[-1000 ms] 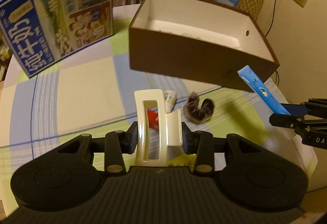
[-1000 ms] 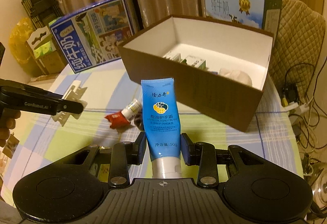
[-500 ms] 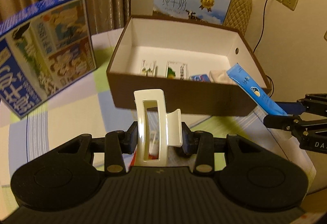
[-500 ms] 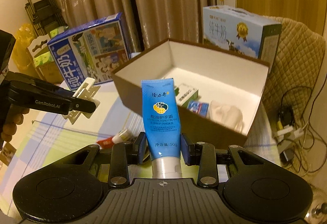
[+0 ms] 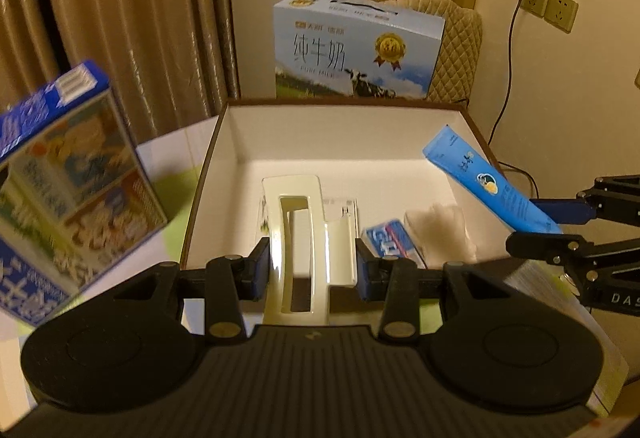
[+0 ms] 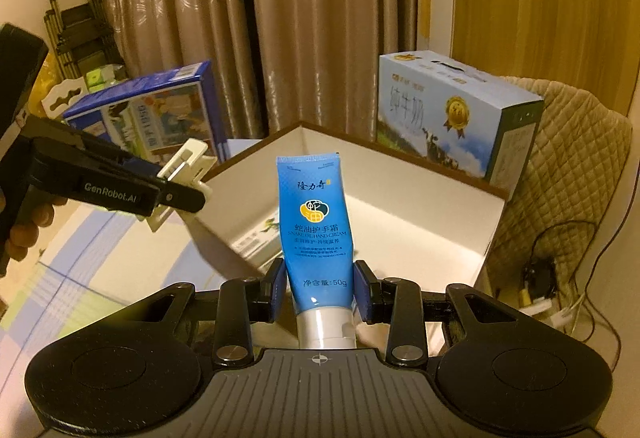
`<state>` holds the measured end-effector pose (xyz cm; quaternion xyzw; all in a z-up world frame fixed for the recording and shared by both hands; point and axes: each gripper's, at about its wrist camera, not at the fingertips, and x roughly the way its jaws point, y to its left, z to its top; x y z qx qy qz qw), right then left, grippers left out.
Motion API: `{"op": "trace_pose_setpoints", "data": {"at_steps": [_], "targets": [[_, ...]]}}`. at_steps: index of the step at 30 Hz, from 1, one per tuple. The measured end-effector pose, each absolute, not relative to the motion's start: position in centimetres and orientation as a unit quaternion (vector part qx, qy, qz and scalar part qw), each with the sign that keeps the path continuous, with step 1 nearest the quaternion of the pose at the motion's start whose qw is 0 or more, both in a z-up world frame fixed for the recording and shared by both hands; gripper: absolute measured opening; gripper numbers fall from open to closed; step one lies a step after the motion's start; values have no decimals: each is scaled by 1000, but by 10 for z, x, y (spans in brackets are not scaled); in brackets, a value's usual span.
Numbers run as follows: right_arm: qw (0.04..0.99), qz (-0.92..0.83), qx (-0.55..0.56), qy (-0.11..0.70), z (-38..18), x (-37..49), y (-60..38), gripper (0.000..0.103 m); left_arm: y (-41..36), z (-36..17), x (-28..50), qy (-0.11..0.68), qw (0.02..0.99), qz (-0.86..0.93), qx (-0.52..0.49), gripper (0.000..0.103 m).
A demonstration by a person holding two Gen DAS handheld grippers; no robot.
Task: Organize objects
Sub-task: 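Lift the clip and tube and carry both over the brown box, then lower the clip and tube into the box and open both grippers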
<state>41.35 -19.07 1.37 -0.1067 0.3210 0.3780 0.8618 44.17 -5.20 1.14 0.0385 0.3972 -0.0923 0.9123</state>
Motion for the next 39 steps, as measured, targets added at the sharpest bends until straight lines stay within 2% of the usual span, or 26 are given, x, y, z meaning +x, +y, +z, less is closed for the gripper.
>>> {"op": "trace_pose_setpoints", "data": {"at_steps": [10,28,39], "targets": [[856,368,-137,336,-1,468,-180,33,-70,-1,504,414,903,-98,66,36],[829,353,-181,395,-55,554,-154,33,-86,-65,609,471,874,-76,91,36],[822,345,-178,417,-71,578,-148,33,-83,-98,642,502,860,-69,57,36]]}}
